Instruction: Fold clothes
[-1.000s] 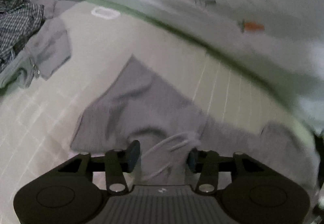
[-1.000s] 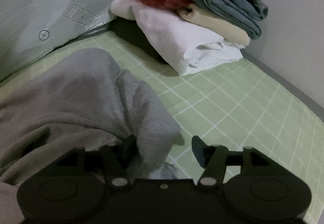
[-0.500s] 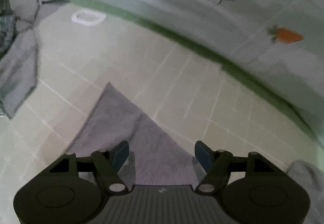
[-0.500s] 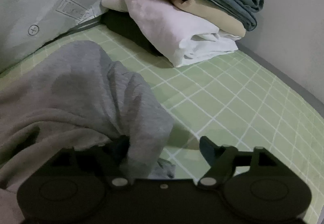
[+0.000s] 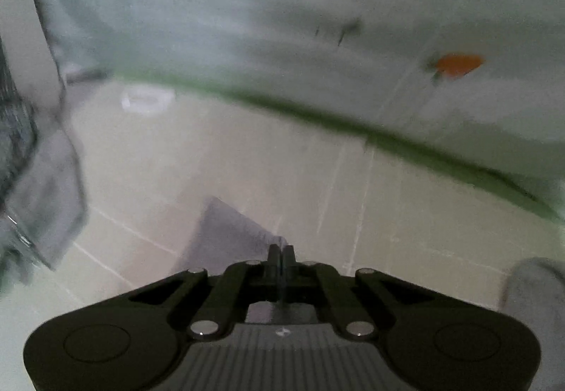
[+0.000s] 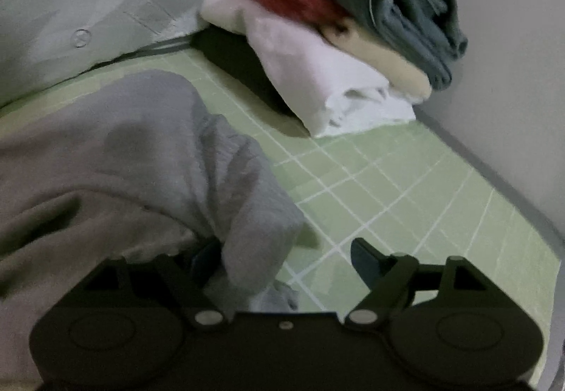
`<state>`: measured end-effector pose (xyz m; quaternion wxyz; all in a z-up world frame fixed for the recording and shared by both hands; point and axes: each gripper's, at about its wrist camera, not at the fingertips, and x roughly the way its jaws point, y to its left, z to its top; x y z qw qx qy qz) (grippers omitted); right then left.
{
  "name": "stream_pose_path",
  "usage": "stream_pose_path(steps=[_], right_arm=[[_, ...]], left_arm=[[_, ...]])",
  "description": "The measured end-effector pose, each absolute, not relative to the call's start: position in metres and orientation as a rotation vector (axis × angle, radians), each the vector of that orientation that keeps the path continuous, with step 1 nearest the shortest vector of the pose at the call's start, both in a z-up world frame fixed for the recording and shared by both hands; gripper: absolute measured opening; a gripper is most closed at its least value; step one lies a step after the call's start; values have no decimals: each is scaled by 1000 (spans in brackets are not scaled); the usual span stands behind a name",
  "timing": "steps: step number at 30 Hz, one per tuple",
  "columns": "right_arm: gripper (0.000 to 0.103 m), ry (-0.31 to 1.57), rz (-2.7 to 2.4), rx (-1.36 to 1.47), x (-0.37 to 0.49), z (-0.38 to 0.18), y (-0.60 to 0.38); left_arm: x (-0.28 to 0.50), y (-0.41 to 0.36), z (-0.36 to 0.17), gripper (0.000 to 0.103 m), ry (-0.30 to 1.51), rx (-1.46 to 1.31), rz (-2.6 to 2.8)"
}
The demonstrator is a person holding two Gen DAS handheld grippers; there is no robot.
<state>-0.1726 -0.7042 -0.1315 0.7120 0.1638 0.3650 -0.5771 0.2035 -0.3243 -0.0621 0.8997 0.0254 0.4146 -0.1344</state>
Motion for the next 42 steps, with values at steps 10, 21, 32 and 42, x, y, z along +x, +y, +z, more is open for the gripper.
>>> stream_pose_path(steps=[10,21,32,42], right_arm=[[82,778,-1148,372,-209,-124,-642],[82,870,-982,370,-218,-139,-577],[85,874,-917,345,-215,-134,-522],[89,904,-918,330,-200,-132,-470]], left_arm=[[72,-200,-19,0,783,-52,-127],[-6,-109,-102,3,1117,-185,51],[8,-126,-98,52,1054,-65,-149],[38,-161,-131,73,1102,121,-322]])
